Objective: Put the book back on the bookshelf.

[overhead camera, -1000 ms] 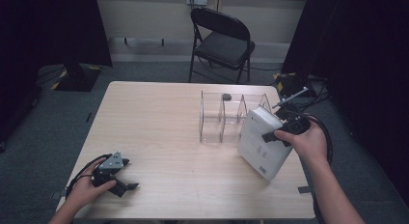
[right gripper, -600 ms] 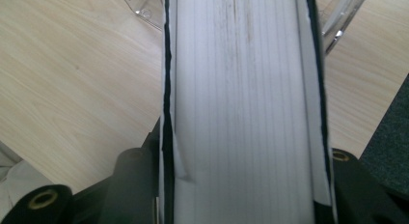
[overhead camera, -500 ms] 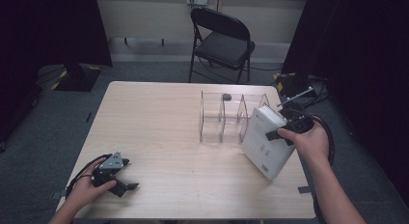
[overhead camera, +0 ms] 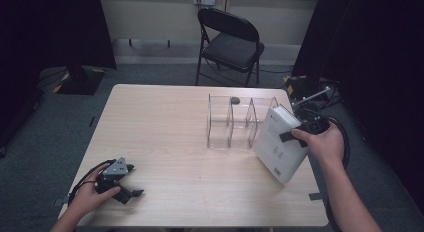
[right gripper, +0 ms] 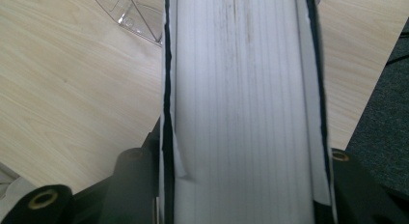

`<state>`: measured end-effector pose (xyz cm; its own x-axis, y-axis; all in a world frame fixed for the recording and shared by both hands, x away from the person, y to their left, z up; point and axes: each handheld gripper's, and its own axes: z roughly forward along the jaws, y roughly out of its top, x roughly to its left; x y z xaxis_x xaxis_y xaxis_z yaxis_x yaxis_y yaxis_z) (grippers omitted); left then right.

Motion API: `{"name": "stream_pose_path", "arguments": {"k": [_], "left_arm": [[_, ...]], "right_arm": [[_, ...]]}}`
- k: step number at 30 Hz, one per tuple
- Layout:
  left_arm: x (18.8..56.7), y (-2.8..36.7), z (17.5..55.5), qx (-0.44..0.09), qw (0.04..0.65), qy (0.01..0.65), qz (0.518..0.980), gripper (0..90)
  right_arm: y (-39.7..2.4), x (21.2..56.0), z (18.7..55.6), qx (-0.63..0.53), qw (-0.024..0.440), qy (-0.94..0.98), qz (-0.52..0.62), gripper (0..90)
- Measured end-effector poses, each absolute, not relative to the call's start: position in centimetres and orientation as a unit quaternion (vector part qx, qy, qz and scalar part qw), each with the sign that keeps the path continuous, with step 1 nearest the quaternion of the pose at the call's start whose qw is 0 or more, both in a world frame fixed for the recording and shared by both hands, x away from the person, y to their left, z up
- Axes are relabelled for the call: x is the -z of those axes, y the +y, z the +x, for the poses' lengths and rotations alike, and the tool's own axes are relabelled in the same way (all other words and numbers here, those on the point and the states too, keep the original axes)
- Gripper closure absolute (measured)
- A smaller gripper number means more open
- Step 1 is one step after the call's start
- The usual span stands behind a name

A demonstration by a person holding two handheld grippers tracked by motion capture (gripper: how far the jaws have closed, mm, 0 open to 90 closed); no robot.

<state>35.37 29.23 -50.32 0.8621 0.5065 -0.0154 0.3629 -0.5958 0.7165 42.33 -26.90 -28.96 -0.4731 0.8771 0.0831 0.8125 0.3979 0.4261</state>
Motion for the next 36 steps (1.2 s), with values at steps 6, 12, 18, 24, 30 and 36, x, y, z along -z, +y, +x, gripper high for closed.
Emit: {"name": "stream_pose_path", "arguments": {"k": [6, 12, 18, 24, 30, 36], "left_arm": [[50.3, 29.2, 35.4, -0.095, 0.377, 0.245, 0.888, 0.0], [50.3, 29.2, 35.4, -0.095, 0.377, 0.245, 0.888, 0.0], [50.3, 29.2, 35.4, -0.095, 0.377, 0.245, 0.888, 0.0], [50.3, 29.2, 35.4, -0.095, 0.377, 0.245, 0.888, 0.0], [50.3, 29.2, 35.4, -0.094, 0.377, 0.244, 0.888, 0.0], [50.3, 29.2, 35.4, -0.095, 0.378, 0.243, 0.888, 0.0]], "right_arm": [[-27.0, 29.0, 42.7, -0.208, 0.082, 0.827, 0.515, 52.1], [-26.9, 29.1, 43.3, -0.203, 0.086, 0.823, 0.523, 52.1], [-26.7, 29.1, 43.7, -0.200, 0.088, 0.817, 0.533, 52.2], [-26.3, 28.9, 44.1, -0.188, 0.093, 0.813, 0.543, 52.2], [-26.2, 28.7, 44.6, -0.189, 0.094, 0.804, 0.555, 52.2], [-26.0, 28.7, 45.1, -0.189, 0.098, 0.795, 0.568, 52.2]]}}
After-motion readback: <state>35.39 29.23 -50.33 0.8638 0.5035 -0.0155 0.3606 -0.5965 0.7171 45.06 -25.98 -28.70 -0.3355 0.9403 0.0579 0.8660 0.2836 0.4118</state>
